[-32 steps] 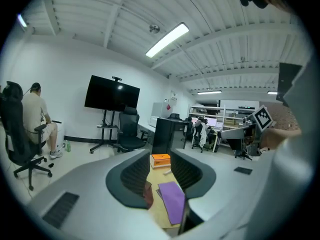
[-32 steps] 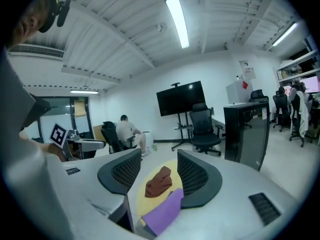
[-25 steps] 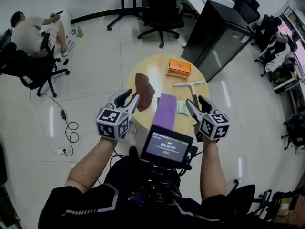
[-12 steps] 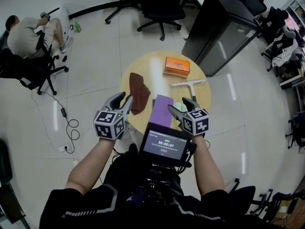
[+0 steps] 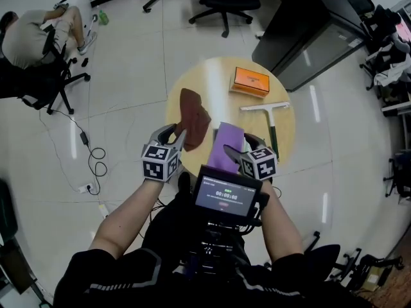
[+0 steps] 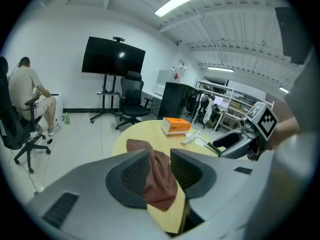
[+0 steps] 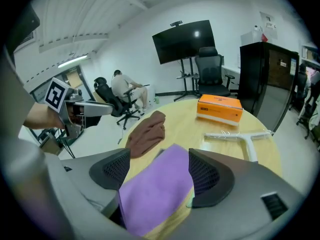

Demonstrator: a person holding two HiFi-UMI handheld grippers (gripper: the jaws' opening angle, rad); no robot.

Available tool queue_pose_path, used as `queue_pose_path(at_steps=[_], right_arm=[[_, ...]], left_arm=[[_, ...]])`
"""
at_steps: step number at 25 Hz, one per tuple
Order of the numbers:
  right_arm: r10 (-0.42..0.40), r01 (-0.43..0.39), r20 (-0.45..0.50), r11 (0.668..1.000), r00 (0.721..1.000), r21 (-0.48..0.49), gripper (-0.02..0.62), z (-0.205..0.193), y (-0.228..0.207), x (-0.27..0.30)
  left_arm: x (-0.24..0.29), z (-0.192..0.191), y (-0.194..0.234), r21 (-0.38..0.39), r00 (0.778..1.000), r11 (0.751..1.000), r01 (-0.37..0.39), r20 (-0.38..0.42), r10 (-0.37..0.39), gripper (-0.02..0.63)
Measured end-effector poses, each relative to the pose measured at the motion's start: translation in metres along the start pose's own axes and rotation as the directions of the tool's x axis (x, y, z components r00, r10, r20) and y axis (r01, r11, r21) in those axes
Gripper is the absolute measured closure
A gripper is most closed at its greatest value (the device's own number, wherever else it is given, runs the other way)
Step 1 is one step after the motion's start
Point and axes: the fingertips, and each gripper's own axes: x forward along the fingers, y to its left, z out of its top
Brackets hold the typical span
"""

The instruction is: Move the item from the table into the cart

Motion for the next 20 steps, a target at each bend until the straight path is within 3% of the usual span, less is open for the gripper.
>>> queue_pose_path(at_steps=[6,13,20], right_arm=[[-0.004,0.005,-0.018,0.999,1.000,0.034,0.247,0.004,-0.013,0.043],[-0.022,0.023,-0.015,0.995,1.000,0.101,0.247,-0.004,-0.066,0.070],[-0.030,0.034,-0.032,0.991,0.999,0.128,0.247,-0.017,-0.098,0.074]], left_arm=[[0.073,-0.039,0.032,-0.008,0.992,1.000,0.001,-0.123,-0.002,0.347],[0.178,-0.046,0.046,0.077,0.982,0.997,-0.002,-0.188,0.017,0.284],[0.225,-0.056,0.036,0.166,0.965,0.986,-0.005,-0.258,0.048,0.278]])
